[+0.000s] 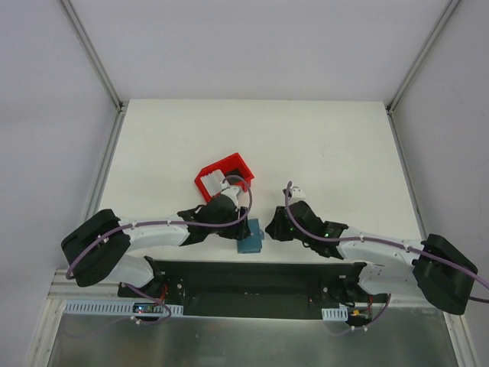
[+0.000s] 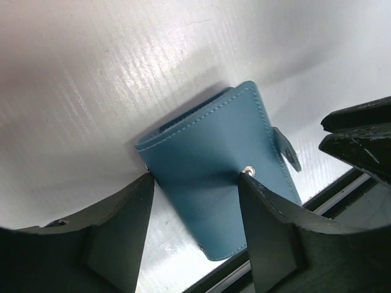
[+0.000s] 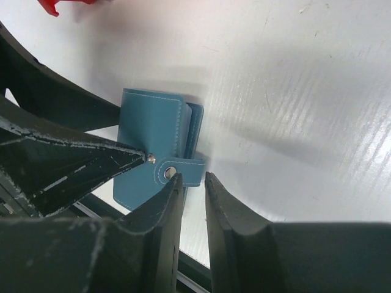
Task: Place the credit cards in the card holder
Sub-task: Close the card holder at the center of the board.
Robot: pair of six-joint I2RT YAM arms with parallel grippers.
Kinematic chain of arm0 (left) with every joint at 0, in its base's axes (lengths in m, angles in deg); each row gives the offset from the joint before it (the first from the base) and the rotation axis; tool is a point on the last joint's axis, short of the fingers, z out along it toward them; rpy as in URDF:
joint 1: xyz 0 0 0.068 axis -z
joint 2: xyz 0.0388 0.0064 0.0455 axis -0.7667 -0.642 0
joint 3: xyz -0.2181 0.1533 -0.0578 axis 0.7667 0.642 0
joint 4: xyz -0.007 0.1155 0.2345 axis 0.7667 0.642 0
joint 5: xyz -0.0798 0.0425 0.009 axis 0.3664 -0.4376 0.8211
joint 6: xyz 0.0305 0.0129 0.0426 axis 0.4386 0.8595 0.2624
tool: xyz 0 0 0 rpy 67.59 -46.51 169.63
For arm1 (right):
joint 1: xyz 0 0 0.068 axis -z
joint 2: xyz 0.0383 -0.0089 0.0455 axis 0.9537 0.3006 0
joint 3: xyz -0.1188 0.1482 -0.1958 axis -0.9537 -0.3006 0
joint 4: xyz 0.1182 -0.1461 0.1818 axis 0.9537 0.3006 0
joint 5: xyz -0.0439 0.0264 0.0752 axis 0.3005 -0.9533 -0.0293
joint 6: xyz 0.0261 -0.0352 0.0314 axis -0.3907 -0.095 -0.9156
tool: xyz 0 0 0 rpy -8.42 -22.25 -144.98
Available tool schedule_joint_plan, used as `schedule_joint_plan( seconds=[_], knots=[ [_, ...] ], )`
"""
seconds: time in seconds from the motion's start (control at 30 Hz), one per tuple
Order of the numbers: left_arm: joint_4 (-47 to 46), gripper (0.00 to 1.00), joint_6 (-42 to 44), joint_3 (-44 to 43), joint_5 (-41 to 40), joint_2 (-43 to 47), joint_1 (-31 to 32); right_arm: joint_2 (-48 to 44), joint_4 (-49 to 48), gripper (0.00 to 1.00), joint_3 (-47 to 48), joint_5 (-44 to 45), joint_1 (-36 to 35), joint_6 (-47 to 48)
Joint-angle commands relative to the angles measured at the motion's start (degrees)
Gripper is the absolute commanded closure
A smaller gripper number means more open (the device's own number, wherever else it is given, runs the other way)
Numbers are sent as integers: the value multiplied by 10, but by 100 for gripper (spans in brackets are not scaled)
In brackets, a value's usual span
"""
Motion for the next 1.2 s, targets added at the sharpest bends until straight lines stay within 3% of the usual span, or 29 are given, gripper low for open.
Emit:
schedule_joint_plan(
  seconds=[0.0, 0.13, 1.17],
  knots=[
    [51, 46, -1, 11, -11, -29, 6, 18, -32, 76, 3, -31, 6, 0],
    [50, 52, 0, 16, -12, -33, 6, 41, -51, 76, 9, -53, 6, -1],
    [50, 53, -11, 30, -19, -49, 6, 136, -58, 80, 72, -95, -9, 13]
  ],
)
